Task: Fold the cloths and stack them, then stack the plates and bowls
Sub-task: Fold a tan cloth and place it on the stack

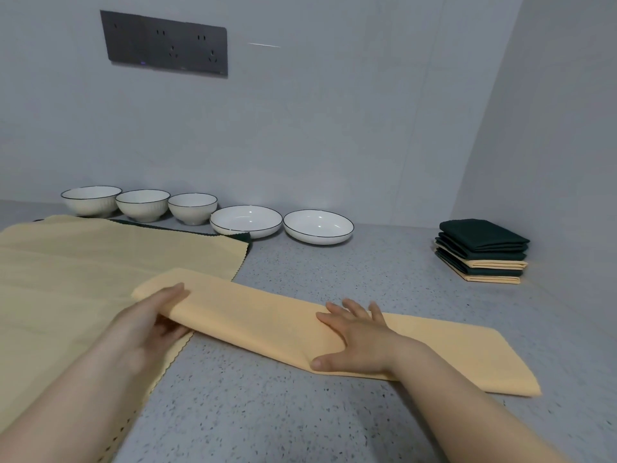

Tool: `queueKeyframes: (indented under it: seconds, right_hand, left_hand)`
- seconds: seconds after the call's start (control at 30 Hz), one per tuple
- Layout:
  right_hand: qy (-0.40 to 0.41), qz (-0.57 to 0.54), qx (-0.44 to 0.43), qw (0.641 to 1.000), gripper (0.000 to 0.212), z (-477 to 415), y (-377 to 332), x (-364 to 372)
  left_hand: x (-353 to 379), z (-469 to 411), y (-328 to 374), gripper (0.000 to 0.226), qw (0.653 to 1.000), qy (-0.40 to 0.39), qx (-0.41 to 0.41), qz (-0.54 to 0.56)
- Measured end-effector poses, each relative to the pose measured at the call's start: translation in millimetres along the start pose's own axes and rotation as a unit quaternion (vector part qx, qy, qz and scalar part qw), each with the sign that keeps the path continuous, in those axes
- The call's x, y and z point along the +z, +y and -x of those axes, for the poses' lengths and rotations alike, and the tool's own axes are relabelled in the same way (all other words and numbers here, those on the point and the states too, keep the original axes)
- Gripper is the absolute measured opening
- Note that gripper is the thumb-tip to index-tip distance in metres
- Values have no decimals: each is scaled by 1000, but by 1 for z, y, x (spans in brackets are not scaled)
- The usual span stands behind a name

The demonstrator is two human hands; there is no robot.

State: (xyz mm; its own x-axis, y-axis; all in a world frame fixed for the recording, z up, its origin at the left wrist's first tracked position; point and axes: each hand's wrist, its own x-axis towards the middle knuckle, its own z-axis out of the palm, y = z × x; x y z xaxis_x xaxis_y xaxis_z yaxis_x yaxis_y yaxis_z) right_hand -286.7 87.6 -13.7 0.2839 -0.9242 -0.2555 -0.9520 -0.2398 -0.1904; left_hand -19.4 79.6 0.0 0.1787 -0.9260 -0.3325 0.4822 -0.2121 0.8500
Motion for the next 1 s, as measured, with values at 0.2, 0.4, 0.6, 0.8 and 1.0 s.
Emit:
queueKeyframes:
  seconds: [0.2,0.4,0.6,0.8,1.0]
  right_hand:
    - [16,-65,-39,997,84,-5,-15,-2]
    - [31,-61,-38,997,85,-9,-17,7]
    - [45,-96,-37,994,82,-7,-17,6]
    - [22,-90,-57,994,83,-13,-26,4]
    - [123,-401,-44,907,41,-10,-47,-4]
  left_hand:
    - [13,5,-14,34,999,5,33,16]
    - [14,4,-15,39,999,6,42,16]
    - [14,9,-14,37,999,10,38,33]
    - [20,26,3,14,991,28,130,-8]
    - [60,55,24,22,942,-17,286,-172]
